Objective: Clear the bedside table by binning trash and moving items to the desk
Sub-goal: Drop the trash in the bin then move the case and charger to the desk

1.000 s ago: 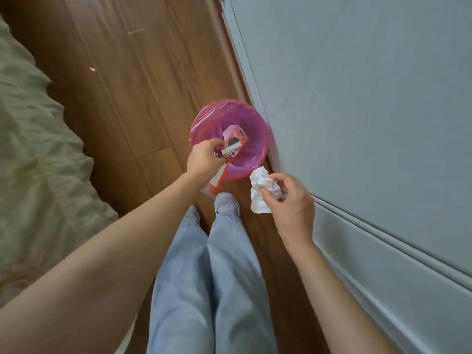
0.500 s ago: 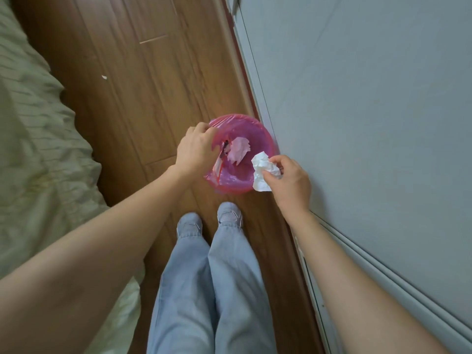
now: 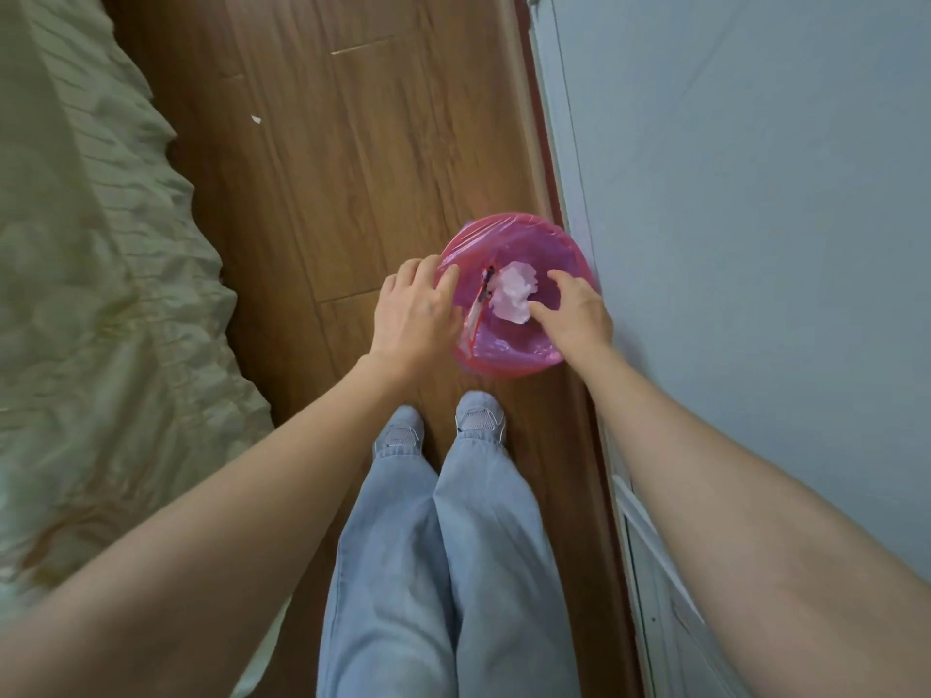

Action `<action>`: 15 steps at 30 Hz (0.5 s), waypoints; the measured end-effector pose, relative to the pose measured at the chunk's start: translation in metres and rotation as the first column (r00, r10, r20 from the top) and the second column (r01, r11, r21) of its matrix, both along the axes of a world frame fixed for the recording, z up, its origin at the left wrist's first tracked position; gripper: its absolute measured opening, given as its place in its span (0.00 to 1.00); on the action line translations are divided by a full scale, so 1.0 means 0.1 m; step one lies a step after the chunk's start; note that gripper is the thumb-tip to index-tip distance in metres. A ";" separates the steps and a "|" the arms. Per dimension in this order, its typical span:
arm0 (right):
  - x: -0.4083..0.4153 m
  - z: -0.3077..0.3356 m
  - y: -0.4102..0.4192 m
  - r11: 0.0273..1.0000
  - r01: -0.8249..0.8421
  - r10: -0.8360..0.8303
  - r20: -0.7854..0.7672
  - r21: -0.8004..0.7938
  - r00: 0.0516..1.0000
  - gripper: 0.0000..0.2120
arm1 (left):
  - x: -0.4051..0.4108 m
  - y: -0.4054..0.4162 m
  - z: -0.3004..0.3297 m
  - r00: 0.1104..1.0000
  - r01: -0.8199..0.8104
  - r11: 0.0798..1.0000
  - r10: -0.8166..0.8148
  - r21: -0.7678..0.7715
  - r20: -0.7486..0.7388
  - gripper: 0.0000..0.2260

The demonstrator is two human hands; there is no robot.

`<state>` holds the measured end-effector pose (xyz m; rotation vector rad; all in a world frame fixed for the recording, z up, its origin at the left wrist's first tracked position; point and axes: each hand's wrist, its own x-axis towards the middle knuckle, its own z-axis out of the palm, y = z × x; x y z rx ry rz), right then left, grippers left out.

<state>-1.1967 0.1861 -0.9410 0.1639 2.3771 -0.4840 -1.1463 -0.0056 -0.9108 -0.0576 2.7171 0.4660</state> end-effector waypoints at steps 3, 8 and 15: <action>-0.04 0.22 -0.07 0.998 -0.070 0.070 -0.106 -0.001 0.992 0.19 | 0.00 -0.08 0.19 0.999 -0.032 0.999 0.032 -0.013 -0.011 0.16; -0.11 0.97 -0.33 0.971 -0.239 0.228 -0.253 -0.016 0.940 0.19 | -0.01 -0.25 0.90 0.993 -0.108 0.992 0.105 -0.067 -0.060 0.17; -0.09 2.60 -0.78 0.913 -0.405 0.365 -0.335 -0.057 0.869 0.21 | 0.20 -0.63 2.50 0.937 -0.331 0.934 0.308 -0.137 -0.166 0.20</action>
